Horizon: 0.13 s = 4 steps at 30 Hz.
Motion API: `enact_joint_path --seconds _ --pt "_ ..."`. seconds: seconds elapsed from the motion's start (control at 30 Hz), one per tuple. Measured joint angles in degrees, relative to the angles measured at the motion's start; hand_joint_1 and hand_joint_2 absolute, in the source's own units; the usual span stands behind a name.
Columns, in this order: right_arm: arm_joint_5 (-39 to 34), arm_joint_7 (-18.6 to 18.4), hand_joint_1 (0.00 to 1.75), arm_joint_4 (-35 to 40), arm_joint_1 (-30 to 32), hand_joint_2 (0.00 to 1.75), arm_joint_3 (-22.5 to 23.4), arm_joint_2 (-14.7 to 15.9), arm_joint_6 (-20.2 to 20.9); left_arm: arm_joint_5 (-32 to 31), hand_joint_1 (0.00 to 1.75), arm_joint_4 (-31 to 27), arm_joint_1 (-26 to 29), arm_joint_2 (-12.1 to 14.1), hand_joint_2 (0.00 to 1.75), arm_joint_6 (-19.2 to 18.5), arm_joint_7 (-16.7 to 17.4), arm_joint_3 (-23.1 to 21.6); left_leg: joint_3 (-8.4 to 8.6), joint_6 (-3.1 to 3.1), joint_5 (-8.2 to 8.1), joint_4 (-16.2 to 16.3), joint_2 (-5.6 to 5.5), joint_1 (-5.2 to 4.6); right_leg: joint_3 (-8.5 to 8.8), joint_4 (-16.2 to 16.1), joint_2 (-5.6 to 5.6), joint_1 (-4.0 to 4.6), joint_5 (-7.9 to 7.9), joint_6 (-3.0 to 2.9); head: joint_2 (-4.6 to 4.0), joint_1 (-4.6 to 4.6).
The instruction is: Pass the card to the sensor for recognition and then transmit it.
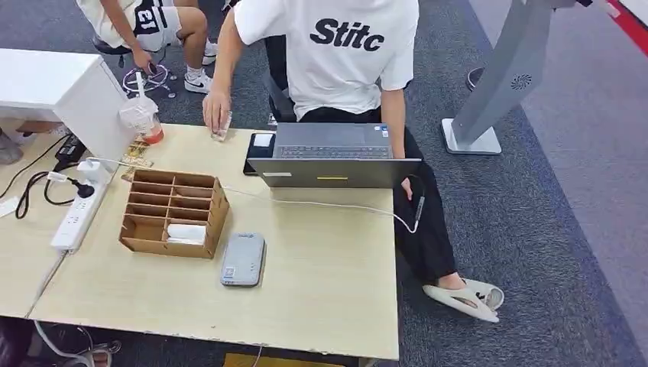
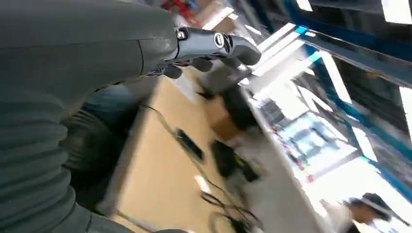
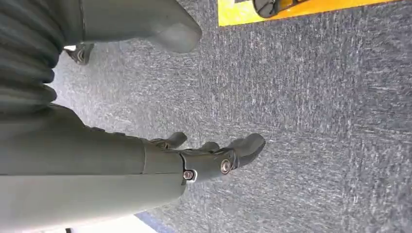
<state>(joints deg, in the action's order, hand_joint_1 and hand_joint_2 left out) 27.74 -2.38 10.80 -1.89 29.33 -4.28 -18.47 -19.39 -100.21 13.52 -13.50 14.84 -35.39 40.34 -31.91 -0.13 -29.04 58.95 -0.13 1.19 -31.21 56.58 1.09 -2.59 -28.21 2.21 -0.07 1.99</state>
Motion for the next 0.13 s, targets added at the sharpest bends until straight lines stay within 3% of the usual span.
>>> enact_joint_path --seconds 0.13 --pt "0.54 1.53 0.00 0.15 -0.11 1.75 1.57 -0.15 -1.42 -4.78 0.00 12.79 -5.72 -2.02 1.75 4.13 0.70 15.92 0.09 0.01 0.02 0.00 -0.02 0.00 0.11 0.01 -0.02 0.00 0.00 -0.01 0.00 -0.02"
